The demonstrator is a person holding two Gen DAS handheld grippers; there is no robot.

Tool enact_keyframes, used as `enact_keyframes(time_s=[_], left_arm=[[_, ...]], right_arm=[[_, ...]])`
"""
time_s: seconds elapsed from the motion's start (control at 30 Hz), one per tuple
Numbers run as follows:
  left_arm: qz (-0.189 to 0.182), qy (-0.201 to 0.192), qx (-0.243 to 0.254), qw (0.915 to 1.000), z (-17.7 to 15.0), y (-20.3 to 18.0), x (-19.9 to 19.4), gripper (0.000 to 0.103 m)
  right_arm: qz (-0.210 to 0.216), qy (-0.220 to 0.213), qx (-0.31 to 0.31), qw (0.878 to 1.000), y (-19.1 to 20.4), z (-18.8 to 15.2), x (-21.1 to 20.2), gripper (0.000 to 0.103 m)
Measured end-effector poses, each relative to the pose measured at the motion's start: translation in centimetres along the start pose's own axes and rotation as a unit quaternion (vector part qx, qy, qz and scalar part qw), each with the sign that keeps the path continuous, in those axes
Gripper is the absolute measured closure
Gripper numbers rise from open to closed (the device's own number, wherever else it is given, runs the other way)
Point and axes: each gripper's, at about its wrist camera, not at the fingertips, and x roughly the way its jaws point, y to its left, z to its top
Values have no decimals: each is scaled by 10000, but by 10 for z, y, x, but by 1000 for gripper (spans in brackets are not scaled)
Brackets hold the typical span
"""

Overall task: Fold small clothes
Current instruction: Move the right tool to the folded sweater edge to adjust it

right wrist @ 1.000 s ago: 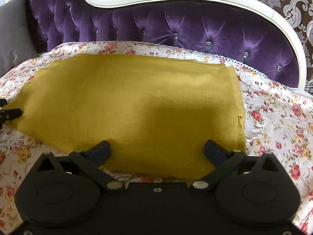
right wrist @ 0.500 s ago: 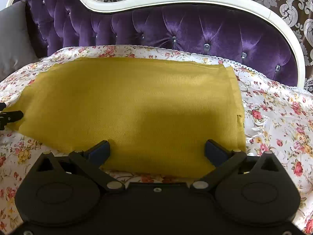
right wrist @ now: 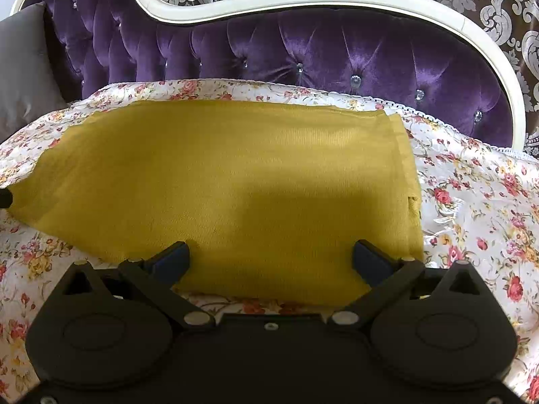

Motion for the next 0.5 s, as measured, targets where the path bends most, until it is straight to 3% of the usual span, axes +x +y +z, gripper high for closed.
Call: enact_keyframes(time_s=[0.3, 0.5], left_arm=[[-315, 373, -53, 9988, -26, -29, -1, 21], [-215, 351, 314, 9987, -40, -42, -2, 21]], right_arm=[[9, 48, 13, 10000, 0, 1, 1, 0], [4, 63, 15, 10000, -1, 0, 0, 0]])
